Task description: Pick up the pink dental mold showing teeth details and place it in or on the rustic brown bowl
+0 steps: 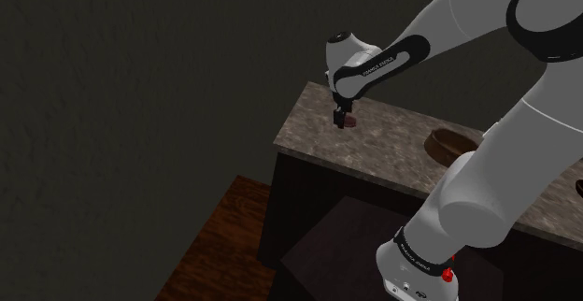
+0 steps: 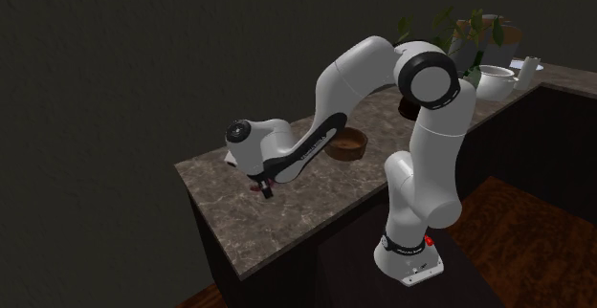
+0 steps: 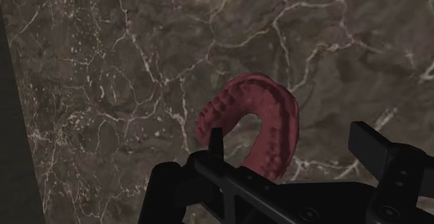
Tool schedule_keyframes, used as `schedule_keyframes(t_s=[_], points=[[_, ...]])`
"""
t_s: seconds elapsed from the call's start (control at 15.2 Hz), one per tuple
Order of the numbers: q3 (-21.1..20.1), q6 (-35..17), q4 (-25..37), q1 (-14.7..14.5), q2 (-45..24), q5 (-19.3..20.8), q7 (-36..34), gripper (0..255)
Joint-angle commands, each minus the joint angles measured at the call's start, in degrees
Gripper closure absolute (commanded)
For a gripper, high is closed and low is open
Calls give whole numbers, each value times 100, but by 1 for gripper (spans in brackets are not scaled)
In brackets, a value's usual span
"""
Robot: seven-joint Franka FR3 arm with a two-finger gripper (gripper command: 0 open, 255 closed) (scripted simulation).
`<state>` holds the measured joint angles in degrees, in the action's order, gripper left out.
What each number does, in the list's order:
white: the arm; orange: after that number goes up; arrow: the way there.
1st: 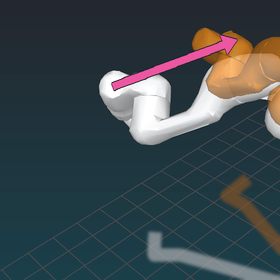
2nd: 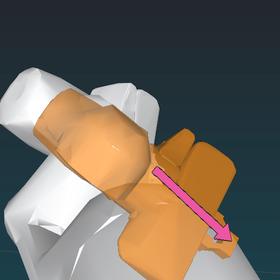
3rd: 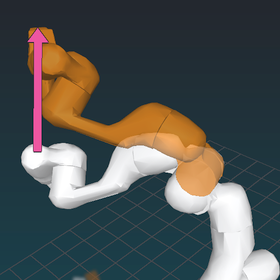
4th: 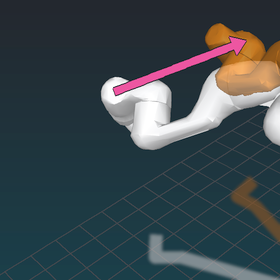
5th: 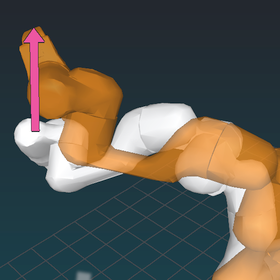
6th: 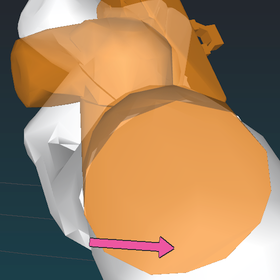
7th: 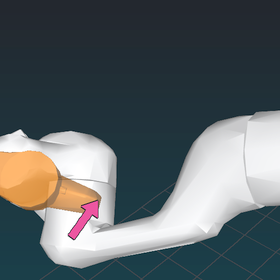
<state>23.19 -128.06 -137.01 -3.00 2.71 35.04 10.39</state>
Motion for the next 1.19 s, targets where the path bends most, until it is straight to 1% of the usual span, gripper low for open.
schedule_keyframes(t_s=[0.0, 0.46, 0.53, 1.12], points=[[27, -135, -39, 25, -80, 43, -24, 0], [27, -134, -39, 25, -79, 43, -24, 0], [27, -134, -39, 25, -79, 43, -24, 255], [27, -135, -39, 25, -80, 43, -24, 255]])
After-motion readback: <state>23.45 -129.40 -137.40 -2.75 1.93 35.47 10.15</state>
